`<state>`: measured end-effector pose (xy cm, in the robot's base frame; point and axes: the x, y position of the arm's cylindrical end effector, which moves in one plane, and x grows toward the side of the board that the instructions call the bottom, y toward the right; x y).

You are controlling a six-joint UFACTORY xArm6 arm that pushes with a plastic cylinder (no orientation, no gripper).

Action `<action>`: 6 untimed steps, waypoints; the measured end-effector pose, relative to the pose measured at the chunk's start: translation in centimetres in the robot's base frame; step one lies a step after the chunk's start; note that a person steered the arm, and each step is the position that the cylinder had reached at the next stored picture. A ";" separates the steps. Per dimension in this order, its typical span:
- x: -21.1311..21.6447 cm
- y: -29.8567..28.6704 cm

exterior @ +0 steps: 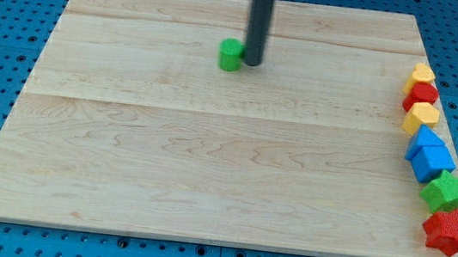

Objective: Push the green circle to the top left

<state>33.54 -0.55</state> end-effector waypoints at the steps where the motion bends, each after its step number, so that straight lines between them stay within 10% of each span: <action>1: 1.5 0.3; 6: -7.0 -13.2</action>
